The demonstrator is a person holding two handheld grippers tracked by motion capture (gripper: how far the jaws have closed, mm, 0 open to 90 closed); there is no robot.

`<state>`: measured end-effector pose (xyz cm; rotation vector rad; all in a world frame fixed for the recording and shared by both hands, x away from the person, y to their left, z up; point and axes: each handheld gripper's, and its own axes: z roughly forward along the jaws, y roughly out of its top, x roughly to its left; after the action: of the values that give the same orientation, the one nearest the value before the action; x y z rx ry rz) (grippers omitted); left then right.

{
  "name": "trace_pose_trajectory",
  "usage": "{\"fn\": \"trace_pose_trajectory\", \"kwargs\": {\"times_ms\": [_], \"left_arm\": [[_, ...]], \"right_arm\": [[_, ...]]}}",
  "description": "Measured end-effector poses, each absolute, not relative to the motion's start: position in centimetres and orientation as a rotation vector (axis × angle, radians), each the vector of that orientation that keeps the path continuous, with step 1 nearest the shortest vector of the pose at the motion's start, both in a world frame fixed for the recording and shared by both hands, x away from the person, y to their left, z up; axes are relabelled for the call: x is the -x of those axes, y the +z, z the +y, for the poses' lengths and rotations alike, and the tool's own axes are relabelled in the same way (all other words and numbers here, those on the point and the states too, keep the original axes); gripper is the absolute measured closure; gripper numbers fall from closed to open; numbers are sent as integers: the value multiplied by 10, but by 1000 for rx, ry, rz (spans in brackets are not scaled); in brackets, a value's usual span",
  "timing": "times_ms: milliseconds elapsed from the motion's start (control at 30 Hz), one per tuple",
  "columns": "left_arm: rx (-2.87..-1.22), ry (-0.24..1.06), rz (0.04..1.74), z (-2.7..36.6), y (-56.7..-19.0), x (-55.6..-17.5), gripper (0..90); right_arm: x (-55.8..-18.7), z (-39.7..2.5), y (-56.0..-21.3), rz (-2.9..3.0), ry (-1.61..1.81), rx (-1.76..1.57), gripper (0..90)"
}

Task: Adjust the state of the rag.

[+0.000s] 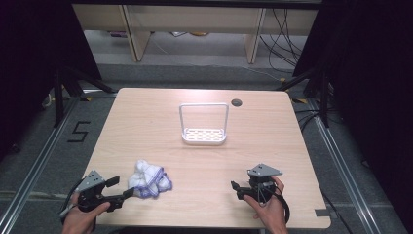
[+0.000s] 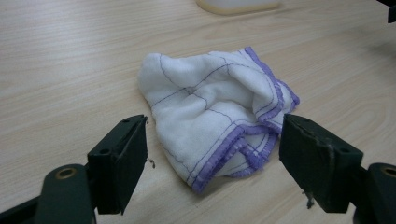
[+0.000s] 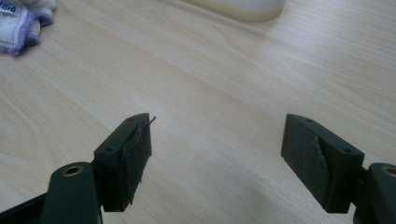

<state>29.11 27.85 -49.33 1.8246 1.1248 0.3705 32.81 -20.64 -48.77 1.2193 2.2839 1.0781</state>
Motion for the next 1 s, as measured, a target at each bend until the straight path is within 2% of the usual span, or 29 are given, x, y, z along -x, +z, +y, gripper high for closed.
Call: {"fn": "trace_pose_trajectory", "kwargs": {"times_ms": [267, 567, 933, 1000], "left_arm": [[-1797, 322, 1078, 266, -490, -288, 283], [-1910, 385, 1021, 240, -487, -295, 322], [-2074, 464, 947, 209, -487, -309, 447], [-2157, 514, 924, 206, -489, -312, 535]], "right_arm": [[-328, -207, -488, 2279, 1084, -1227, 254], [-329, -208, -488, 2282, 1099, -1237, 252], [-330, -208, -489, 2286, 1106, -1223, 252], [-329, -208, -488, 2287, 1098, -1228, 252]]}}
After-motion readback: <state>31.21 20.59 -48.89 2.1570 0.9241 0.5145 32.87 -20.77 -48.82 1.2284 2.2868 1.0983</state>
